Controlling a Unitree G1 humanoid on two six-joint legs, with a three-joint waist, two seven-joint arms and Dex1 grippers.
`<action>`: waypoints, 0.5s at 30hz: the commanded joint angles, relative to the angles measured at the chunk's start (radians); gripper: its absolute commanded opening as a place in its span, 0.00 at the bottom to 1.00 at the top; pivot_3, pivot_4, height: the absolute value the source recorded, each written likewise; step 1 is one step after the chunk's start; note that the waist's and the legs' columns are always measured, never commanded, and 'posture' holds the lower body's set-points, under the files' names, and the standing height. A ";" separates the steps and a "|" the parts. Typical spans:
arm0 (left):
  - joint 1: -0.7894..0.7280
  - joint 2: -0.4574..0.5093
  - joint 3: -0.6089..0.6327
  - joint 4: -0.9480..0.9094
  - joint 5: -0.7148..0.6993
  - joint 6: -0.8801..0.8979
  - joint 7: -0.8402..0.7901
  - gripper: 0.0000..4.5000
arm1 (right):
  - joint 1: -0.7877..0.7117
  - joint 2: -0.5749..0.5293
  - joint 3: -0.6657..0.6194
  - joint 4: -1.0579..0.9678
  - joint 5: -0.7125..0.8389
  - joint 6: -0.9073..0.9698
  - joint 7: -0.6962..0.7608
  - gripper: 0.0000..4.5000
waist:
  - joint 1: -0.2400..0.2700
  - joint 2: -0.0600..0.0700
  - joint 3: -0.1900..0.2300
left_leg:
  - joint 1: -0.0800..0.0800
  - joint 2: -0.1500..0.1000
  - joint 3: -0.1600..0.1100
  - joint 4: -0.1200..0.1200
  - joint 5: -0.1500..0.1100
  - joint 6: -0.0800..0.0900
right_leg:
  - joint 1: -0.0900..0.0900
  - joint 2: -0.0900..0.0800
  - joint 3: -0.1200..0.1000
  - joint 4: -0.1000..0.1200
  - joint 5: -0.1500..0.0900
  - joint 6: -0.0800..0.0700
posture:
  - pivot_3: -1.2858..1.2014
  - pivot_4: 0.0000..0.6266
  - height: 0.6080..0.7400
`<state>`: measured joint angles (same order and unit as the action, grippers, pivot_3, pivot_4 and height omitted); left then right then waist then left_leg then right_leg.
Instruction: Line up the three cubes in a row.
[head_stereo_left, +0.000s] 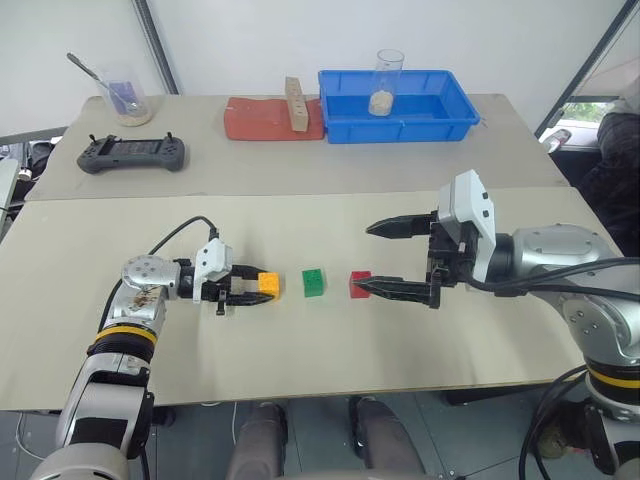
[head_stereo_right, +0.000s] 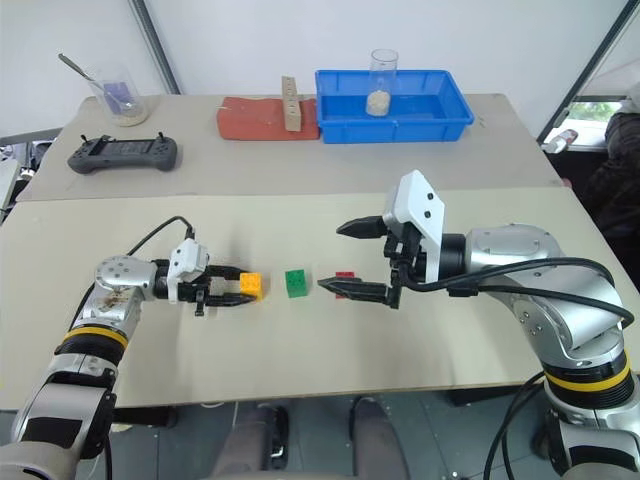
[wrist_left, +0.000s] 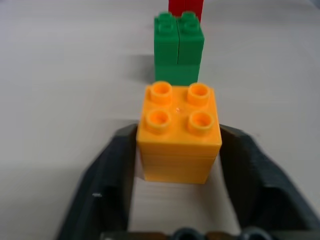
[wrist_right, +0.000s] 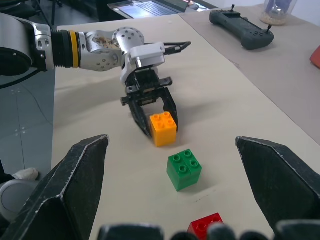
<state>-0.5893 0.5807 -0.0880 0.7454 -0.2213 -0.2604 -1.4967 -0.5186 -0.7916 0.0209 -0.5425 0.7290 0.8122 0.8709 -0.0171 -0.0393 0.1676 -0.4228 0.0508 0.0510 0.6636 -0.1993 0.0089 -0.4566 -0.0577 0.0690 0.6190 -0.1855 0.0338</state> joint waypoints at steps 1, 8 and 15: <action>-0.035 0.002 0.009 0.018 0.011 -0.019 -0.007 0.93 | -0.006 -0.008 -0.031 -0.021 0.005 -0.016 0.001 1.00 | 0.001 0.000 0.000 | 0.000 0.000 0.000 0.000 0.000 0.000 | 0.000 0.000 0.000 0.000 0.000 0.000 | 0.52 0.24 1.00; -0.049 0.009 0.016 0.027 0.017 -0.019 -0.019 0.99 | -0.009 -0.002 -0.026 -0.015 0.002 -0.017 0.000 1.00 | 0.002 0.000 0.000 | -0.001 0.000 0.000 0.000 0.000 0.000 | 0.000 0.000 0.000 -0.001 0.000 0.000 | 0.52 0.24 1.00; -0.039 0.117 0.082 -0.232 -0.078 0.186 -0.032 0.99 | 0.022 -0.041 -0.076 -0.001 0.007 -0.024 0.023 1.00 | 0.000 0.000 0.000 | -0.001 0.000 -0.001 0.000 0.000 0.000 | 0.000 0.000 0.000 0.000 0.000 0.001 | 0.52 0.24 1.00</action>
<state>-0.6180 0.6558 -0.0526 0.6258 -0.2442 -0.1418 -1.5232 -0.4944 -0.8107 0.0080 -0.5371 0.7292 0.8106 0.8827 -0.0171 -0.0396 0.1678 -0.4240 0.0511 0.0501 0.6636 -0.1993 0.0089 -0.4569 -0.0573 0.0690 0.6186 -0.1853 0.0344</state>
